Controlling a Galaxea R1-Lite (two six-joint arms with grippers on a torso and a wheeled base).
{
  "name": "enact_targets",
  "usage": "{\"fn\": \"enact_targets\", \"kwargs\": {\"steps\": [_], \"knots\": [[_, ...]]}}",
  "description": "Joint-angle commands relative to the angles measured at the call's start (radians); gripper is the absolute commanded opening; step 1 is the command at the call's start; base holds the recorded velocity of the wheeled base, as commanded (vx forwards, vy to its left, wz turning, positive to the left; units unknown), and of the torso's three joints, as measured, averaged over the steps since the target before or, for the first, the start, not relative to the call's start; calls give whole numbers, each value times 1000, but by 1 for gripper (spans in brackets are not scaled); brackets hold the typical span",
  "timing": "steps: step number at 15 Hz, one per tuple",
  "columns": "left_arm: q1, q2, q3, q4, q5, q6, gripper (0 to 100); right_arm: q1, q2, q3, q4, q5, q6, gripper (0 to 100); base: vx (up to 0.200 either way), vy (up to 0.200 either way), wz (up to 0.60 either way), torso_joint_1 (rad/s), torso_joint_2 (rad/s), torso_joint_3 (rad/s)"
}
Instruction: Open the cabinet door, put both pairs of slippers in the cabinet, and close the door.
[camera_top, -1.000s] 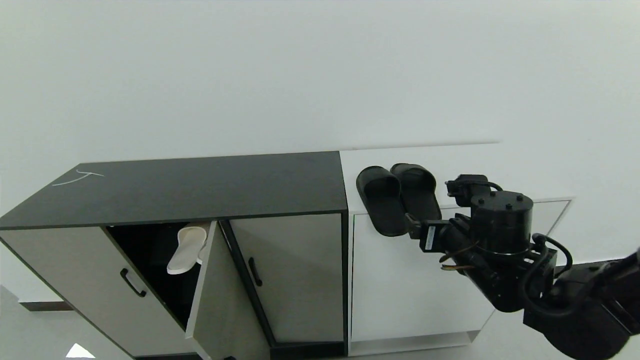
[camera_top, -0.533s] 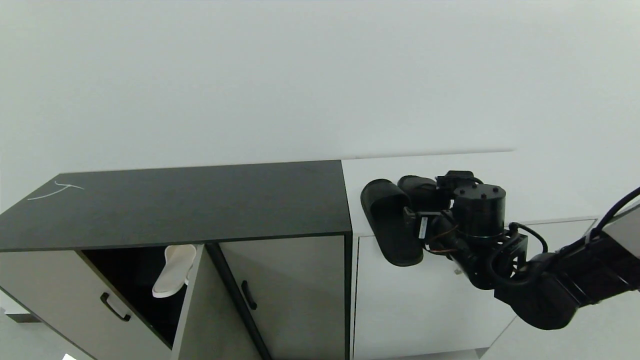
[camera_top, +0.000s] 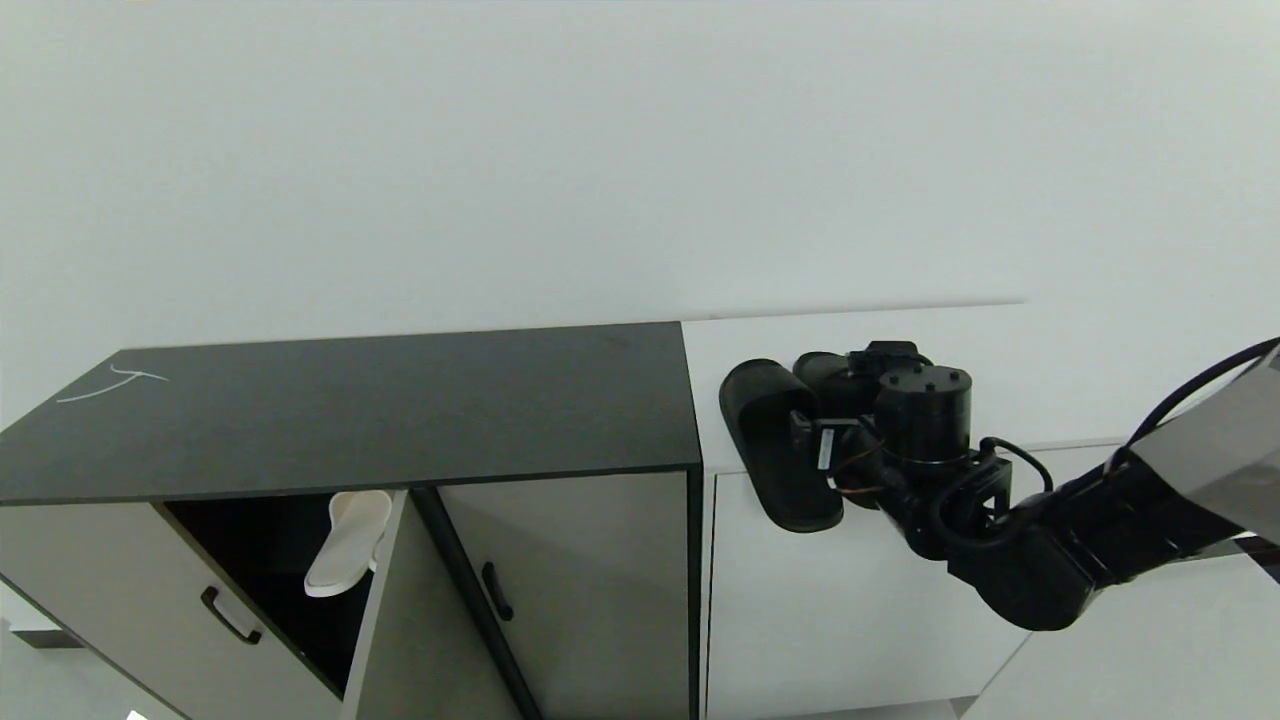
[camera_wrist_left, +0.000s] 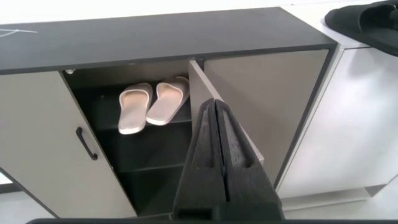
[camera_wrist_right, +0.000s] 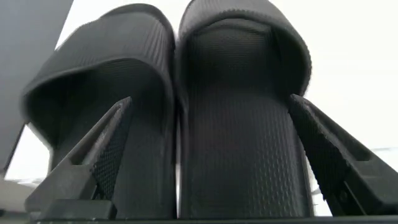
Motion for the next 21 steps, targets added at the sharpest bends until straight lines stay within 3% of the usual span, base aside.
{"fn": "enact_targets", "kwargs": {"steps": [1,12,13,18,21], "knots": [[0,0,0,-1,0,0,0,-6,51,-45,-3,9,-4,100,0,0,0,0,0,0],[0,0,0,-1,0,0,0,-46,191,-238,-3,41,-10,100,0,0,0,0,0,0],[0,0,0,-1,0,0,0,-46,203,-247,-3,41,-13,0,0,0,0,0,0,0],[0,0,0,-1,0,0,0,-40,160,-232,-6,47,-22,0,0,0,0,0,0,0],[0,0,0,-1,0,-1,0,0,-39,38,-149,208,-32,0,0,0,0,0,0,0]]}}
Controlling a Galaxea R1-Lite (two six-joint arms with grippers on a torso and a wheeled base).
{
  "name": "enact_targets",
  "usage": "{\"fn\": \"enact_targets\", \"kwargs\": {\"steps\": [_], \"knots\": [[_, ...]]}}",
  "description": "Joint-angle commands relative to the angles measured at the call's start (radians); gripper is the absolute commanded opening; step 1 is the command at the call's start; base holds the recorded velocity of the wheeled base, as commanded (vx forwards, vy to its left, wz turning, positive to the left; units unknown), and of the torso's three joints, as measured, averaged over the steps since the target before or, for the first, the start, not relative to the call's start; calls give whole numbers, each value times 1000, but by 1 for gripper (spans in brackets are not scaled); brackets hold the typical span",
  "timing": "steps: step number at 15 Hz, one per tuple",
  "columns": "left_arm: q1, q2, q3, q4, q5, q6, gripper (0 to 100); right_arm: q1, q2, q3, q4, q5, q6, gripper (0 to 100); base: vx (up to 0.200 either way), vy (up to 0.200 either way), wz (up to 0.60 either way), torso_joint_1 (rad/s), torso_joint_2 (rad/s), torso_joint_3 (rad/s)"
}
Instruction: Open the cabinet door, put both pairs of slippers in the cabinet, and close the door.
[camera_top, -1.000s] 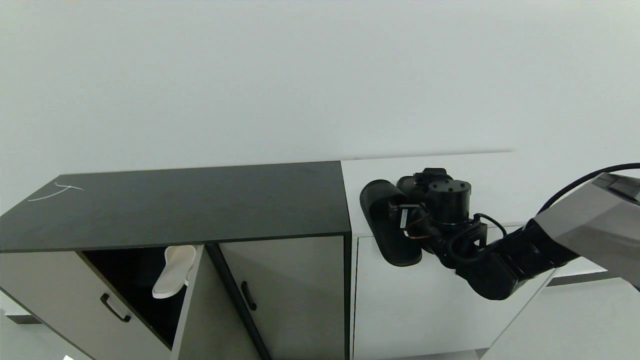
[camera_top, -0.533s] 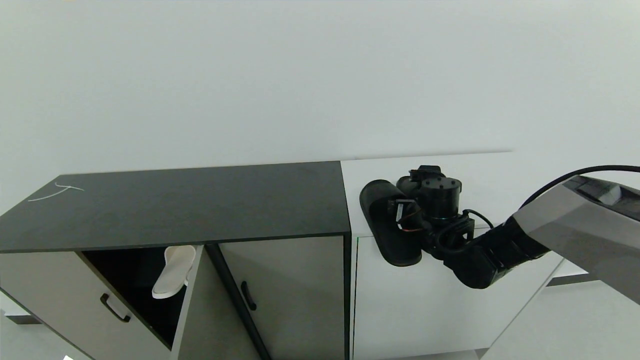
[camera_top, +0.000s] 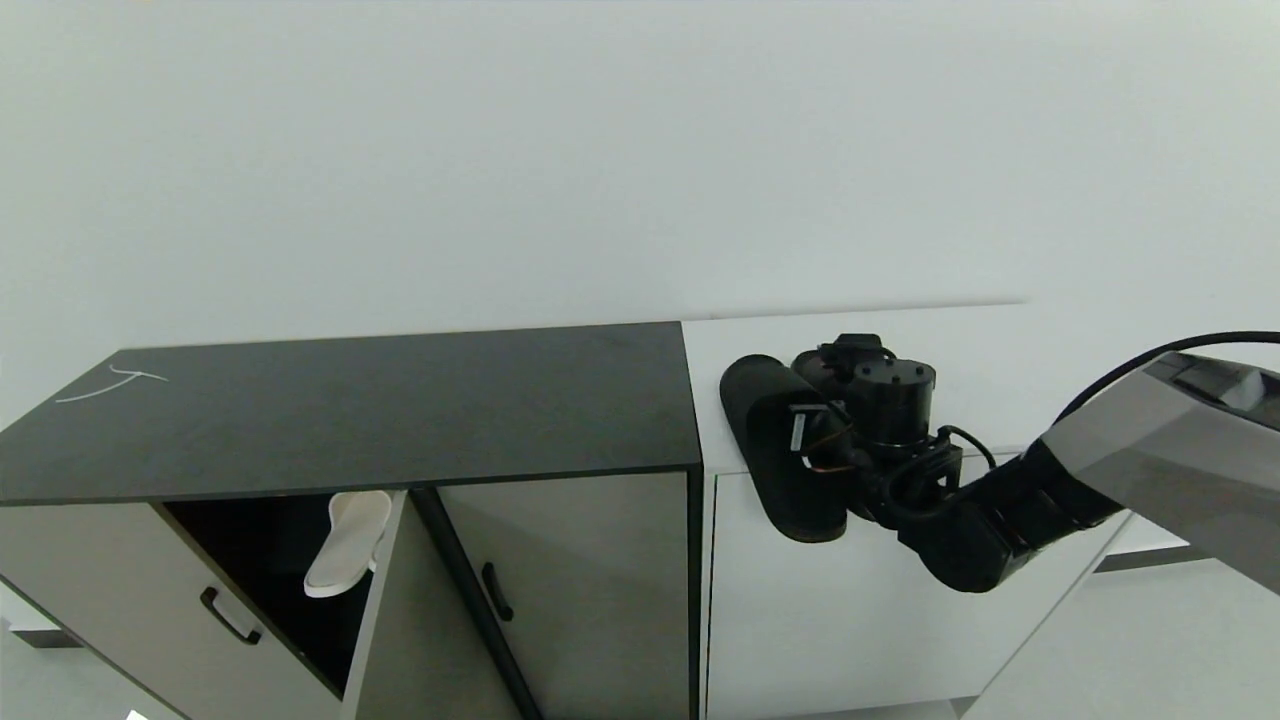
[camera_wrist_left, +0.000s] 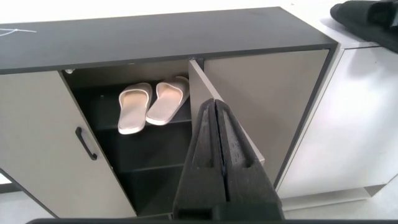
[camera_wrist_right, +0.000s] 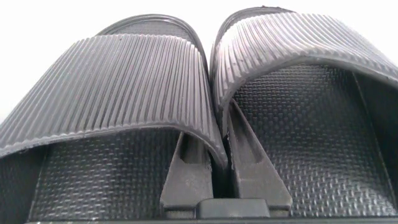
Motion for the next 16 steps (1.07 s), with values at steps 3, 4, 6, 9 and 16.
{"fn": "enact_targets", "kwargs": {"steps": [3,4,6,9,16], "knots": [[0,0,0,0,0,-1,0,138,-477,525,-134,296,-14,0,0,0,0,0,0,0],[0,0,0,0,0,1,0,187,-575,602,-133,327,-33,0,0,0,0,0,0,0],[0,0,0,0,0,1,0,221,-652,669,-133,331,-46,0,-200,0,0,0,7,2],[0,0,0,0,0,1,0,222,-659,678,-133,333,-48,0,-200,0,0,-4,2,2],[0,0,0,0,-1,-2,0,291,-692,733,-133,425,-59,0,-86,0,0,-3,2,2]]}}
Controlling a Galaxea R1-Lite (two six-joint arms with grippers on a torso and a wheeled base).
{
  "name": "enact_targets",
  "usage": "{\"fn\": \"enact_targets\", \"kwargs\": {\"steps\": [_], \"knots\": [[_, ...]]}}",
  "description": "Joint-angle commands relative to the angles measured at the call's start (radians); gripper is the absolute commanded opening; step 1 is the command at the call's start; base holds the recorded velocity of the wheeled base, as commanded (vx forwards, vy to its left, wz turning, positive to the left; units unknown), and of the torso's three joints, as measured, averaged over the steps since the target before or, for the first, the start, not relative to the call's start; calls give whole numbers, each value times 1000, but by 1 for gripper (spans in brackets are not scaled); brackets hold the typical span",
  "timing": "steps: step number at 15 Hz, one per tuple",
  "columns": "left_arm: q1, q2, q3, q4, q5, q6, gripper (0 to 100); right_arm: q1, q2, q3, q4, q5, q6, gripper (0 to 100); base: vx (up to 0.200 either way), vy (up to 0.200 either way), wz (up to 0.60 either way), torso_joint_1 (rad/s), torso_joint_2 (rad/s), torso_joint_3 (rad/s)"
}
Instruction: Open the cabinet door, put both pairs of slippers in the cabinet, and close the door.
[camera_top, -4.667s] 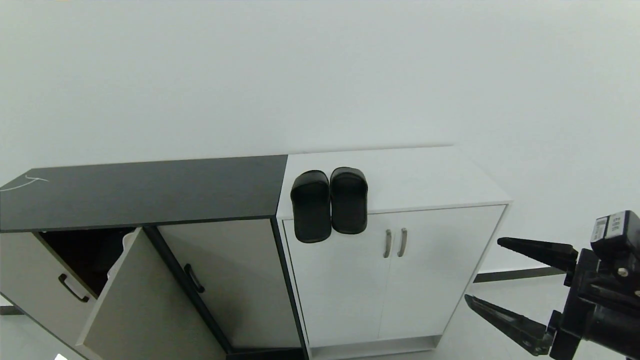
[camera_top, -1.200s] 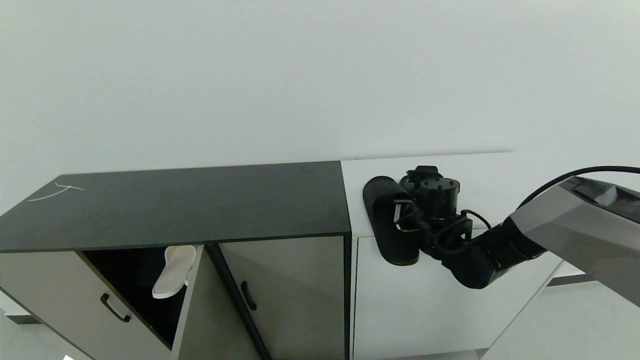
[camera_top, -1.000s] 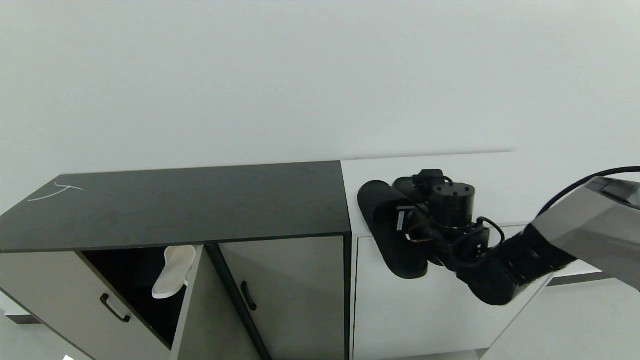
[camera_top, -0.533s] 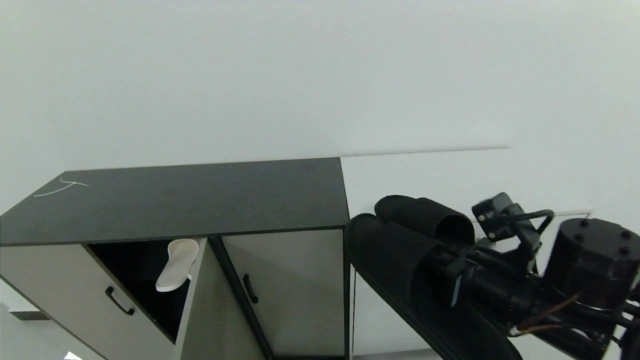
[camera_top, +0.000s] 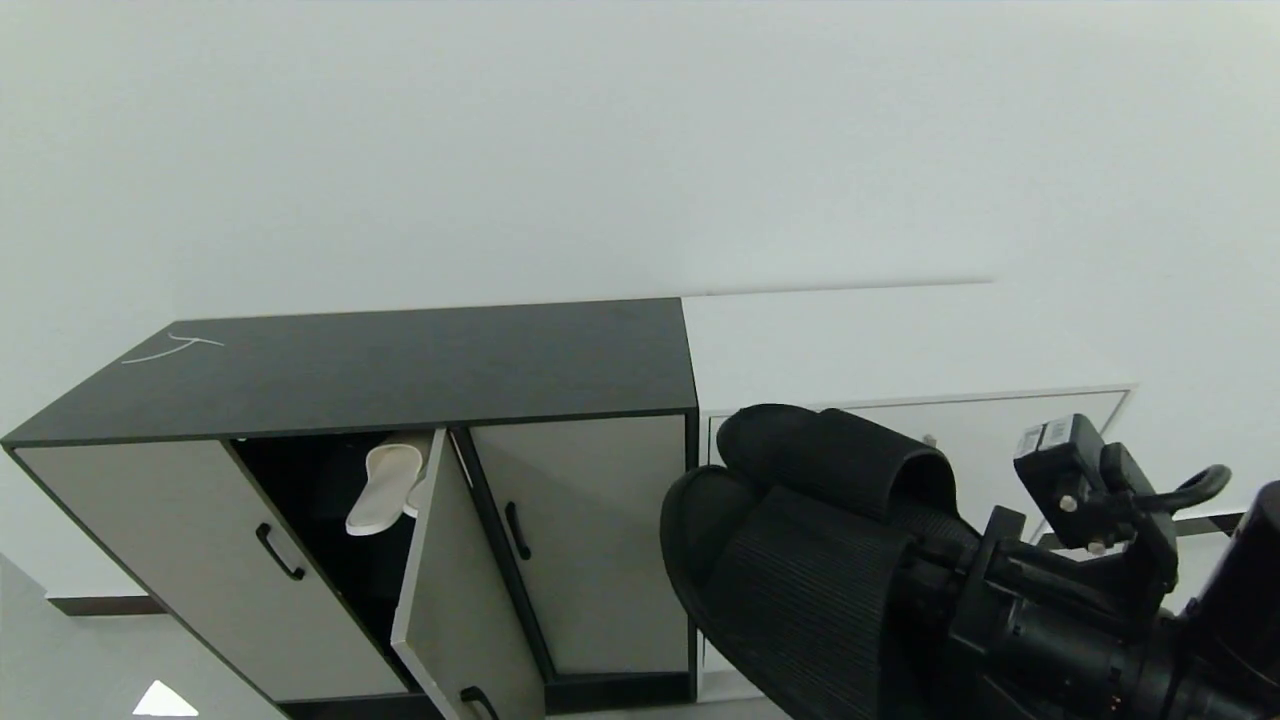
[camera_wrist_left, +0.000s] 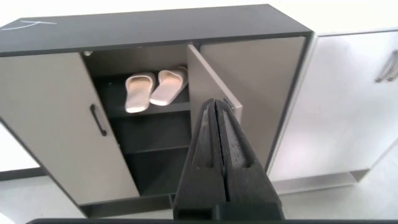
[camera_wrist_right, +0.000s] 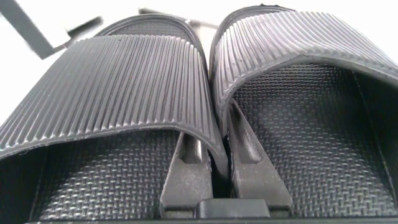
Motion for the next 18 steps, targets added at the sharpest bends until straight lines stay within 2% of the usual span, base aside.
{"fn": "enact_targets", "kwargs": {"steps": [1,2,3,6,14,17,18], "knots": [[0,0,1,-1,0,0,0,15,-13,33,-7,20,-41,0,0,0,0,0,0,0],[0,0,1,-1,0,0,0,15,1,33,-7,17,-132,0,0,0,0,0,0,0],[0,0,1,-1,-1,0,0,15,9,41,-8,17,-163,0,0,0,0,0,0,0],[0,0,1,-1,-1,0,0,15,15,42,-10,11,-169,0,0,0,200,2,1,1],[0,0,1,-1,0,0,0,12,13,44,-12,12,-166,0,0,0,0,0,0,0],[0,0,1,-1,0,1,0,6,13,42,-12,12,-164,0,0,200,0,-2,-1,4],[0,0,1,-1,0,0,0,4,12,42,-13,12,-163,0,-200,0,0,17,7,2]]}}
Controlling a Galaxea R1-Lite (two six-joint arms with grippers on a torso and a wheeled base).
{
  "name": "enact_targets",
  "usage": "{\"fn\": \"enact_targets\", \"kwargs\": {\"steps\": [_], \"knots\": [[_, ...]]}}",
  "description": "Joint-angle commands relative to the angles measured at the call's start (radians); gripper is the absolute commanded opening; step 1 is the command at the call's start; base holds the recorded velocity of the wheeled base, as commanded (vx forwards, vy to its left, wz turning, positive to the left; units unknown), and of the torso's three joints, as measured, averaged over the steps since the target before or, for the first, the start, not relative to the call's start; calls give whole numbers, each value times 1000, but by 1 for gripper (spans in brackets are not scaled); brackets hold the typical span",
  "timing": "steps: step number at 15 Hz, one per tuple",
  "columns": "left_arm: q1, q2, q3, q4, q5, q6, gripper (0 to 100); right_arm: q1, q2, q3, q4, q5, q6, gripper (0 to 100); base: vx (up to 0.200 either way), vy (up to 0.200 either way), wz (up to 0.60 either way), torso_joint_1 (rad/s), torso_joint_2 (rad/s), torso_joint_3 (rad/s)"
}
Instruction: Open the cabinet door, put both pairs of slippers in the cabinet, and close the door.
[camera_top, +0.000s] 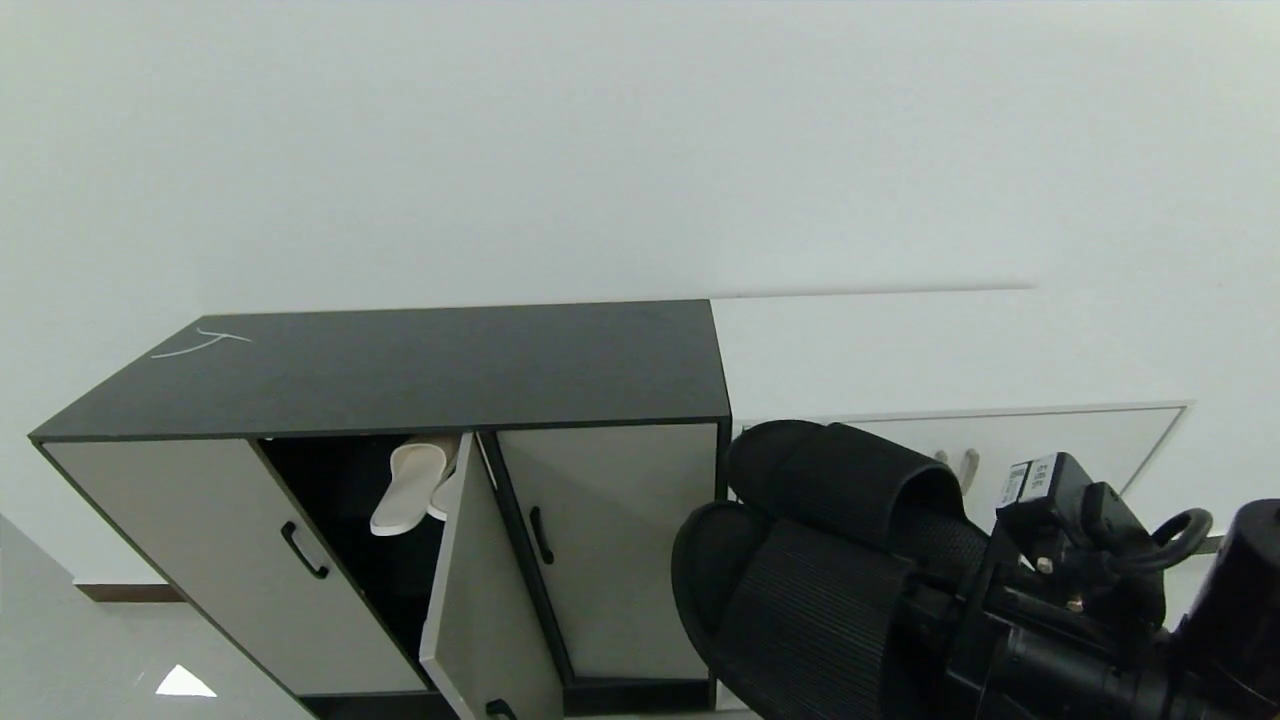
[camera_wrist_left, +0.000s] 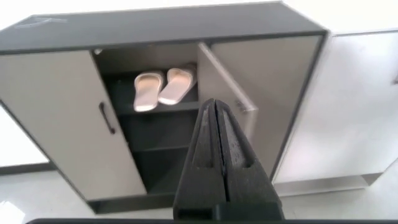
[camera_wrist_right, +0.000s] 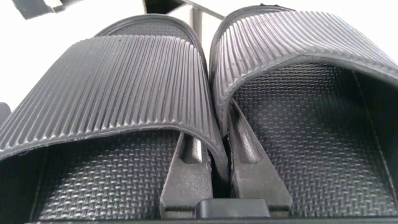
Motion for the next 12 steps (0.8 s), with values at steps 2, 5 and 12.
{"fn": "enact_targets", "kwargs": {"steps": [2,5,12], "knots": [[0,0,1,0,0,-1,0,-2,4,0,-13,1,1,0,0,0,0,0,0,0],[0,0,1,0,0,1,0,-6,6,0,-16,1,-1,0,0,0,0,0,0,0],[0,0,1,0,0,-1,0,-7,6,0,-15,1,-1,0,-86,0,0,3,2,1]]}}
